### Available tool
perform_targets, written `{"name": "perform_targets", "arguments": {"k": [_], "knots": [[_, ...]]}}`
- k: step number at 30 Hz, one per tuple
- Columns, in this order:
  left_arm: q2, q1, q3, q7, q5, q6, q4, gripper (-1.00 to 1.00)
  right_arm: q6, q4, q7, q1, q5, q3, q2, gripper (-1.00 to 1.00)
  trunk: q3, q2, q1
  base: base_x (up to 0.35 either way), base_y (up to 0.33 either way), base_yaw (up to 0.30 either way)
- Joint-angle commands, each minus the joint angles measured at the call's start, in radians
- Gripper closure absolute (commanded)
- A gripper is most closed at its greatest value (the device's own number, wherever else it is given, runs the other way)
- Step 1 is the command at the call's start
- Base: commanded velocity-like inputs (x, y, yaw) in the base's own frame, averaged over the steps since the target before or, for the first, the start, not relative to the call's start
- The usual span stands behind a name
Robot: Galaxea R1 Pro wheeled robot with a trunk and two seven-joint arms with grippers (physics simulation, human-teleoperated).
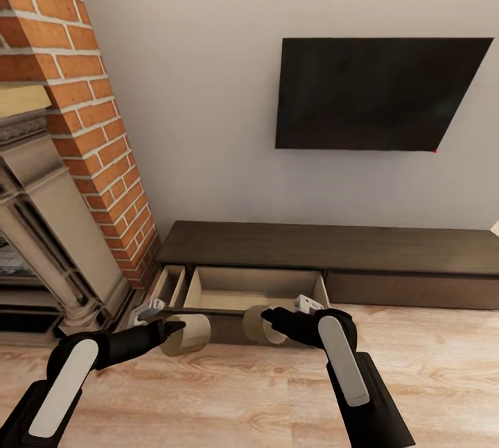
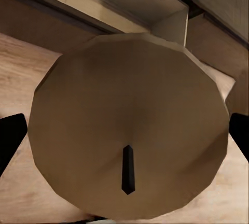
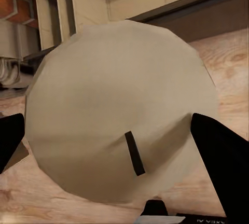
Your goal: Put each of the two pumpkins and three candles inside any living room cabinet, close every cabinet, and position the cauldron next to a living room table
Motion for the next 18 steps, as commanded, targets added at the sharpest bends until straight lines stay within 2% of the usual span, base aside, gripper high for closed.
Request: {"name": "perform_targets", "arguments": {"k": [1, 2, 3, 5, 7, 14, 18], "knots": [[0.0, 0.0, 0.0, 0.031, 0.003, -0.026, 0.0, 1.0, -0.015, 0.0, 0.0, 0.0, -0.001, 0.0, 0.0, 1.0, 0.0, 0.0, 0.0, 0.0, 0.0, 0.0], [0.0, 0.0, 0.0, 0.04, 0.001, -0.033, 0.0, 1.0, -0.02, 0.0, 0.0, 0.0, -0.001, 0.0, -0.004, 1.0, 0.0, 0.0, 0.0, 0.0, 0.0, 0.0], [0.0, 0.0, 0.0, 0.059, -0.002, -0.05, 0.0, 1.0, -0.034, 0.0, 0.0, -0.001, -0.002, 0.001, -0.022, 1.0, 0.0, 0.0, 0.0, 0.0, 0.0, 0.0], [0.0, 0.0, 0.0, 0.072, -0.004, -0.06, 0.0, 1.0, -0.052, 0.0, 0.001, -0.002, -0.005, 0.001, -0.041, 1.0, 0.0, 0.0, 0.0, 0.0, 0.0, 0.0], [0.0, 0.0, -0.001, 0.078, -0.008, -0.065, 0.0, 1.0, -0.065, 0.0, 0.001, -0.002, -0.006, 0.001, -0.049, 1.0, 0.0, 0.0, 0.0, 0.015, 0.0, 0.0], [0.0, 0.0, -0.002, 0.081, -0.012, -0.068, 0.0, 1.0, -0.075, 0.0, 0.001, -0.002, -0.004, 0.001, -0.055, 1.0, 0.0, 0.0, 0.0, 0.189, 0.0, 0.0], [0.0, 0.0, -0.002, 0.082, -0.012, -0.068, 0.0, 1.0, -0.076, 0.0, 0.001, -0.002, -0.002, 0.002, -0.055, 1.0, 0.0, 0.0, 0.0, 0.087, 0.0, 0.0]]}}
